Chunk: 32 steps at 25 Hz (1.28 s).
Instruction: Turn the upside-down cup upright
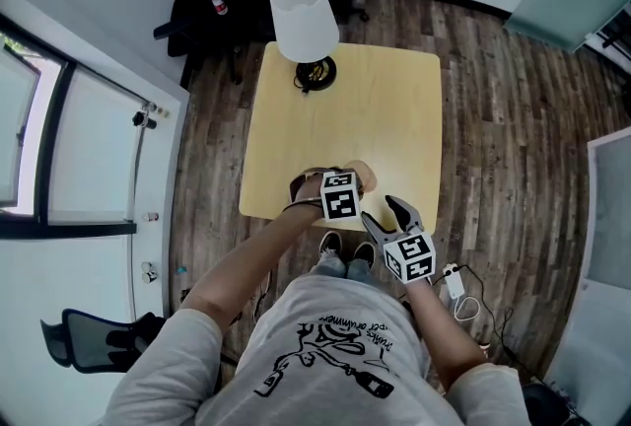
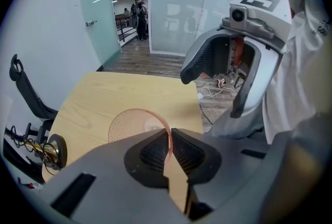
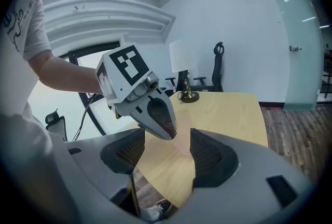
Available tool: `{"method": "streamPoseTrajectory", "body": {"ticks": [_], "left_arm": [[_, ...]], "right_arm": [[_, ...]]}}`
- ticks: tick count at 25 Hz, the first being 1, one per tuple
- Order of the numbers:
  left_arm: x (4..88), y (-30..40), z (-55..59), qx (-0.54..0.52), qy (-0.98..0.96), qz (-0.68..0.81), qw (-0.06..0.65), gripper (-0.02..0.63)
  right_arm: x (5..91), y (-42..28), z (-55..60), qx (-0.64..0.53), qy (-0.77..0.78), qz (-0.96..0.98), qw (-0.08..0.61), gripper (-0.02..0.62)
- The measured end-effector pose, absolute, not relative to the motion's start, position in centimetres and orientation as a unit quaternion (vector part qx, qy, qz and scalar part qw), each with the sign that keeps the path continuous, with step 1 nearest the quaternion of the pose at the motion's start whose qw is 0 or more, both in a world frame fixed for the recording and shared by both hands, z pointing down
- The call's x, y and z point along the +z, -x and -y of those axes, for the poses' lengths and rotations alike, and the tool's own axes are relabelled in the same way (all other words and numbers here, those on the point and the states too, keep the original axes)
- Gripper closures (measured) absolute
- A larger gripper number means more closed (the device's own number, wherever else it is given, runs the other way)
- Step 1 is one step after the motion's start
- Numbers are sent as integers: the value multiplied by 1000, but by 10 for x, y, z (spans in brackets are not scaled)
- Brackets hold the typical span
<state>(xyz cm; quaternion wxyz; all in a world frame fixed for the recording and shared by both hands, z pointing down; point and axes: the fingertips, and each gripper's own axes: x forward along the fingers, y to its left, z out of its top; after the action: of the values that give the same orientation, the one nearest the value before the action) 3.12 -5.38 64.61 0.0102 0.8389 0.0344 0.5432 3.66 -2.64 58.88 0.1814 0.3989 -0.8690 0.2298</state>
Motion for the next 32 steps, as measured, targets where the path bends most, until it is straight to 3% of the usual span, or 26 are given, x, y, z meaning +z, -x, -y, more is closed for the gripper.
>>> {"method": "streamPoseTrajectory", "body": {"ticks": [32], "left_arm": [[688,-34,41,610,-783,-88,-82,583]], "right_arm": [[613,-37,20,232,-393,857,238,327]]}}
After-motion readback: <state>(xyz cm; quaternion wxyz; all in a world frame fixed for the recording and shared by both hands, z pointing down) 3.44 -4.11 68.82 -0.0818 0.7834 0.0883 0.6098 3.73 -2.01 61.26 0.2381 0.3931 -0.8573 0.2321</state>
